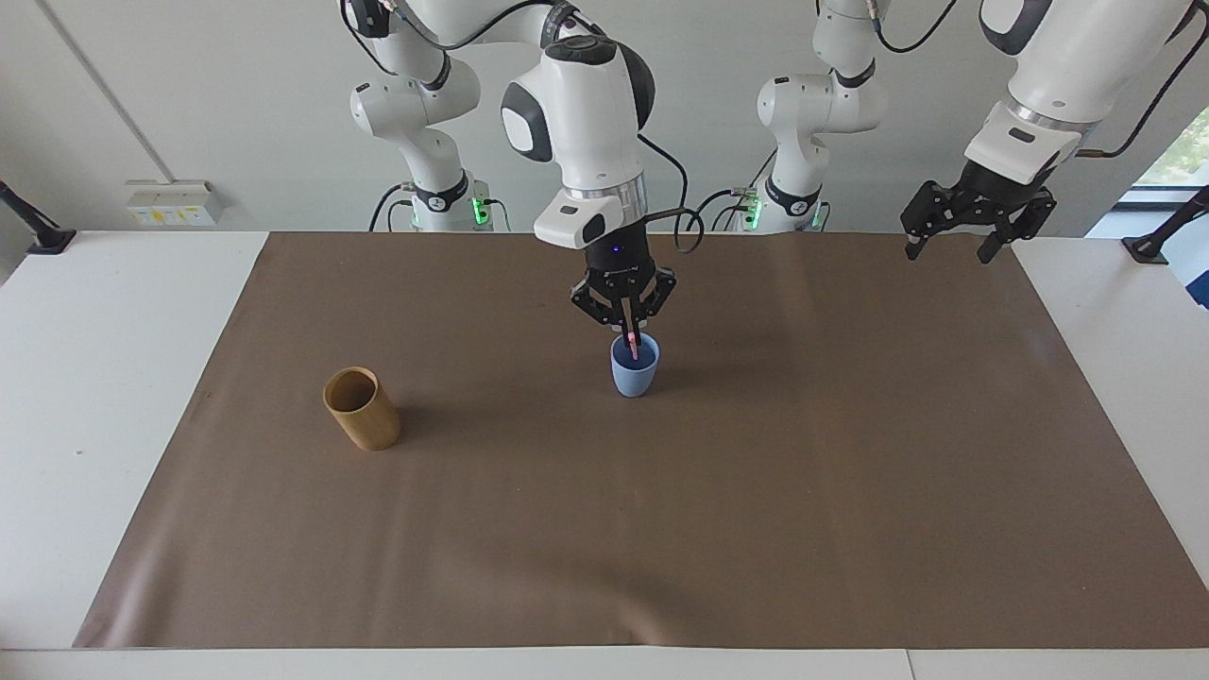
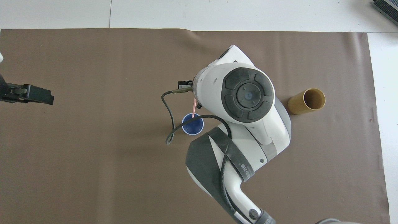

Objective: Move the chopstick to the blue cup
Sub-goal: 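Lower the pink stick into the blue cup with the right gripper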

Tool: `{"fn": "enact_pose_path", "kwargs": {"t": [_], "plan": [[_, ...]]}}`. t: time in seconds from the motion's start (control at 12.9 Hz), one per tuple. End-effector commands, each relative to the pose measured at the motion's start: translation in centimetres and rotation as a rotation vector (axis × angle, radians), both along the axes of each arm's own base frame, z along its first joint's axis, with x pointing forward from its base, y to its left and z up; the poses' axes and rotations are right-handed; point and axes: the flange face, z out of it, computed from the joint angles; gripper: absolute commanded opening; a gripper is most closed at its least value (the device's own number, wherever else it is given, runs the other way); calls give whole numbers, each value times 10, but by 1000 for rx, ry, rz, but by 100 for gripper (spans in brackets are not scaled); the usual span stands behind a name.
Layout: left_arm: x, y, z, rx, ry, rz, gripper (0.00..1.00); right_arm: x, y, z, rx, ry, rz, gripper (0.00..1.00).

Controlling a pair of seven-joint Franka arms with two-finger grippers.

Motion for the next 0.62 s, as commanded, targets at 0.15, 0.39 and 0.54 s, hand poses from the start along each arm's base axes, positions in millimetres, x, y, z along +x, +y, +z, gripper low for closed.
{"fn": "enact_pose_path", "kwargs": {"t": [0.15, 0.39, 0.54], "plan": [[0, 3, 4, 4, 14, -8, 100, -6, 1, -18, -26, -19, 33, 40], [0, 3, 4, 4, 14, -10, 100, -8, 2, -18, -25, -20, 28, 100], [0, 3, 4, 4, 14, -10, 100, -8, 3, -17, -25, -21, 25, 100]]}}
